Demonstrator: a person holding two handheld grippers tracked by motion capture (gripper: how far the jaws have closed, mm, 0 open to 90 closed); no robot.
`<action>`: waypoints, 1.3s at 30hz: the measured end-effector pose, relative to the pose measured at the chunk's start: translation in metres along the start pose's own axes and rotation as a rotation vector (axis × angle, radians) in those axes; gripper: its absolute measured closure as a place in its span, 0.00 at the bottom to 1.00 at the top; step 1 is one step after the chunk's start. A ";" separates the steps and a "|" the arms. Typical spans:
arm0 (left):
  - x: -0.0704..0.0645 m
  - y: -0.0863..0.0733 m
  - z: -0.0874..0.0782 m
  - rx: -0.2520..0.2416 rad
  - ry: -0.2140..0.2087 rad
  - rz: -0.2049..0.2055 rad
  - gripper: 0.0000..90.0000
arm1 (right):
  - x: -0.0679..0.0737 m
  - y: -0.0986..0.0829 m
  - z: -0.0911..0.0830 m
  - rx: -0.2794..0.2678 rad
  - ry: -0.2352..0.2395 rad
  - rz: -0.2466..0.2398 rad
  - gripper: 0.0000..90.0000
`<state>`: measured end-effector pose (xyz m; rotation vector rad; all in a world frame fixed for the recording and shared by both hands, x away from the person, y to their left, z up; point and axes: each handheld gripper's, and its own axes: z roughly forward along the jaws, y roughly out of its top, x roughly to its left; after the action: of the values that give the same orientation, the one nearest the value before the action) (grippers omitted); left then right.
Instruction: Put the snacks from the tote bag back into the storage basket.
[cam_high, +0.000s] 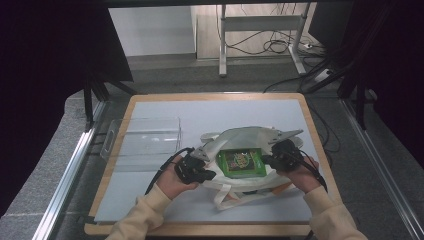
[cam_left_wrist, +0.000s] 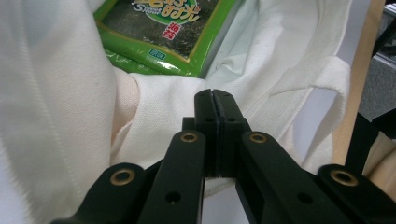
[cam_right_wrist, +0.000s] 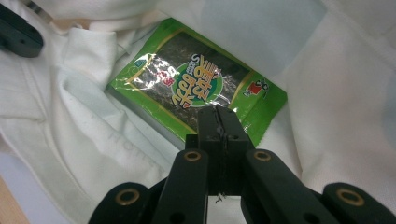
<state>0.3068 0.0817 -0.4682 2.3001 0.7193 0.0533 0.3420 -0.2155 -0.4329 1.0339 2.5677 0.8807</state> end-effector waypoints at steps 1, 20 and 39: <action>0.000 0.000 -0.002 -0.009 0.002 0.002 1.00 | 0.000 0.001 0.001 0.000 -0.001 0.001 0.97; 0.007 -0.011 -0.043 -0.139 0.039 -0.013 0.49 | 0.004 0.028 0.031 0.096 -0.024 0.195 0.42; 0.010 -0.010 -0.047 -0.159 0.015 -0.010 0.41 | -0.009 0.033 0.071 0.269 -0.063 0.306 0.37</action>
<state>0.3000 0.1220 -0.4413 2.1467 0.7084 0.1186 0.3961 -0.1713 -0.4694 1.5357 2.5636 0.5613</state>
